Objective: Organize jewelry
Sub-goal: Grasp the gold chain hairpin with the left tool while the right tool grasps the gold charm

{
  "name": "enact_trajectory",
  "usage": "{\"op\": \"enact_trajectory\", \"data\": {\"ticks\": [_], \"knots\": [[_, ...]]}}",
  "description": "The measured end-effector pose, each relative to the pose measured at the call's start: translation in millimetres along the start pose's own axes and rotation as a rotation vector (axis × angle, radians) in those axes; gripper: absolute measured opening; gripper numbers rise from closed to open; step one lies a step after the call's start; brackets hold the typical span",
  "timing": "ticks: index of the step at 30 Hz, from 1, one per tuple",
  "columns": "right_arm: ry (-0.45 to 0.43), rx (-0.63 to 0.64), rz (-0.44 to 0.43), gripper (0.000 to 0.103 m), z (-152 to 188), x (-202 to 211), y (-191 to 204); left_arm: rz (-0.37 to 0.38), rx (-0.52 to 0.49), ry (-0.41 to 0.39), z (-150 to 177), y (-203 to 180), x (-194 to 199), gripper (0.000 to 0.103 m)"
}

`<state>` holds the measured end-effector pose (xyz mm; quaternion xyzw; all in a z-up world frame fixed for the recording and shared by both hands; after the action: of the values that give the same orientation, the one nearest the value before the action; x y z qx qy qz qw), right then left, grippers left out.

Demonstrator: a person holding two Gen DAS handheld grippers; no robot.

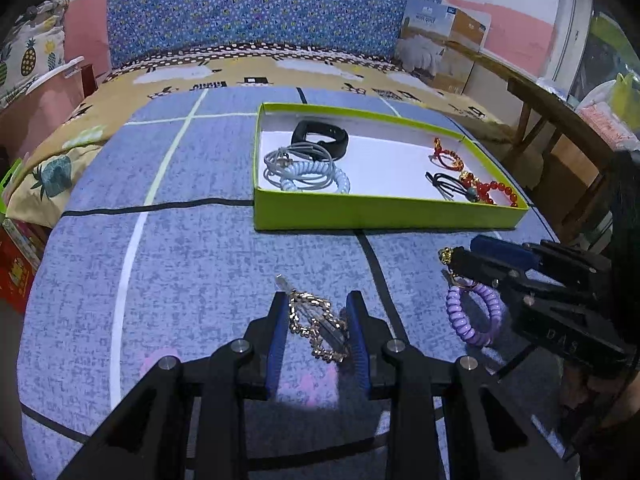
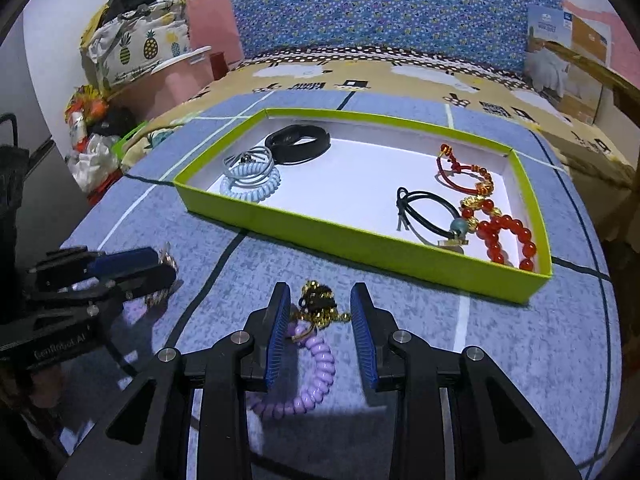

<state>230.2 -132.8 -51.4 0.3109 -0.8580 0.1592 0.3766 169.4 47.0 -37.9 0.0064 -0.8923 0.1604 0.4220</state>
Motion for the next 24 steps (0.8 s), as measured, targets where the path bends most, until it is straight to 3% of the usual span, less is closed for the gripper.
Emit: {"op": "enact_trajectory", "data": {"ticks": [2,5,14,24], "knots": [[0.022,-0.002,-0.009,0.023,0.1,-4.5,-1.5,-0.009,-0.006,0.001,-0.1,-1.2,-1.1,0.031],[0.037,-0.003,-0.021,0.018,0.4,-8.2,-1.6,-0.023,-0.013,0.003,0.2,-2.7,-2.1,0.031],[-0.009,-0.036,-0.01,0.016,3.4,6.4,-4.1,-0.039,-0.057,-0.001,3.6,-8.3,-0.7,0.03],[-0.14,-0.067,0.056,0.016,2.4,66.0,4.1,-0.006,-0.086,-0.058,12.1,-11.4,26.2,0.03]]}}
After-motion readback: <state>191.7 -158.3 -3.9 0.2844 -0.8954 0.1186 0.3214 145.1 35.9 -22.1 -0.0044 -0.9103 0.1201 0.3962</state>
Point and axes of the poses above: each gripper's, at about its wrist camera, not at the fingertips, and x roughly against the way its jaws point, y to its left, z to its underside, the point moved 1 cm from there along -x, roughly the way its jaws point, and after that the axes turned 11 degrees about x, right-handed, at the moved point
